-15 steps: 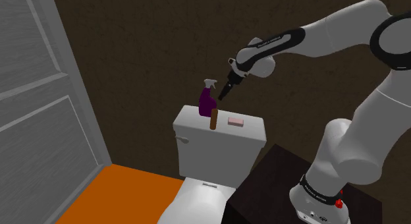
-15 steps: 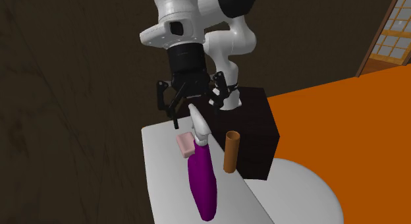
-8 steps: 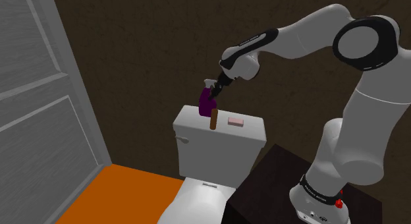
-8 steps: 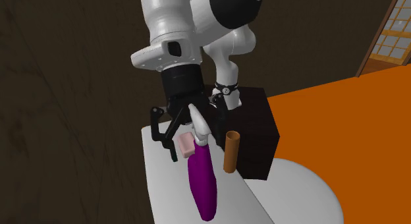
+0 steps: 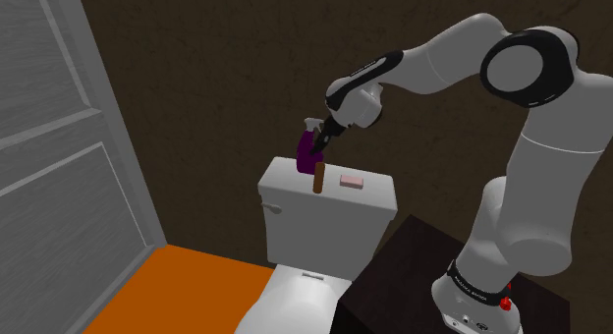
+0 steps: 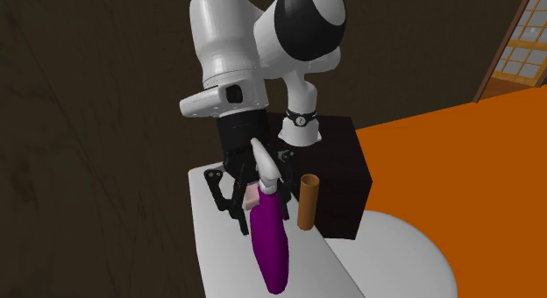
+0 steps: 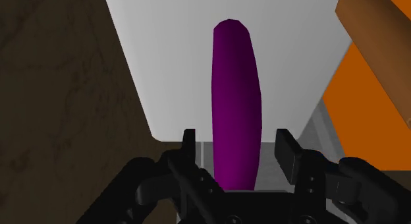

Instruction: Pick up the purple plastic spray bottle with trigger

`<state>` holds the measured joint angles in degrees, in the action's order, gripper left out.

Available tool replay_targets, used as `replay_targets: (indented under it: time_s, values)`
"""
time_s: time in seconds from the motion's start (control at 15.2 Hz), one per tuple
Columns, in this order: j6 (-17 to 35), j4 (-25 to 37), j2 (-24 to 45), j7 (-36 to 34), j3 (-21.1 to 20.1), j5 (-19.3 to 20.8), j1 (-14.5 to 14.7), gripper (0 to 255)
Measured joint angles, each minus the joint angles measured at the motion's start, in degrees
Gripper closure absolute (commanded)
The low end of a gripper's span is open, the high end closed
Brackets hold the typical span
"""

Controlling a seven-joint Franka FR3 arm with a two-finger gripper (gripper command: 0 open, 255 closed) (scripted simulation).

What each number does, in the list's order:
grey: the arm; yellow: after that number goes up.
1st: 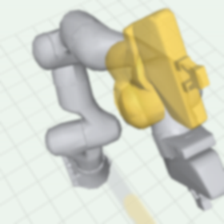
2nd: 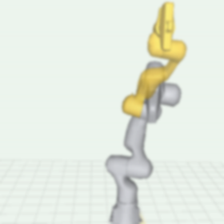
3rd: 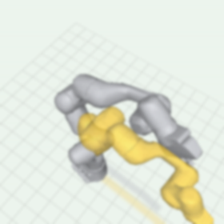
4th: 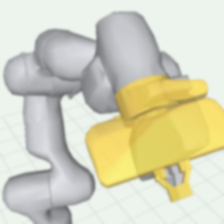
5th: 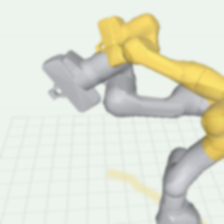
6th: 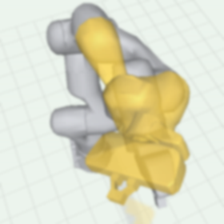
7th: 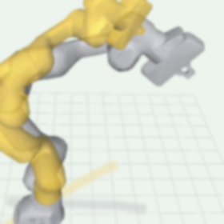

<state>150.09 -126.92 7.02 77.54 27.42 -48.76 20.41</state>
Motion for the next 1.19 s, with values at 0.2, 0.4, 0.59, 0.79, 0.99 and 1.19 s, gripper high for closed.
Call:
replay_targets:
  time_s: [0.2, 0.4, 0.59, 0.79, 0.99, 1.19]
  values:
    - [0.08, 0.01, 0.07, 0.14, -0.04, -0.19, 0.00, 255]
    - [0.10, 0.01, 0.07, 0.16, -0.05, -0.21, -0.01, 255]
    - [0.08, 0.02, 0.08, 0.19, -0.04, -0.23, -0.02, 255]
    - [-0.55, 0.06, -1.05, -1.64, 0.35, 1.86, 0.21, 255]
    - [-1.73, 0.48, -2.75, -4.64, 0.88, 5.20, 0.48, 255]
    - [-2.75, 0.75, -4.33, -7.19, 1.21, 8.05, 0.66, 255]
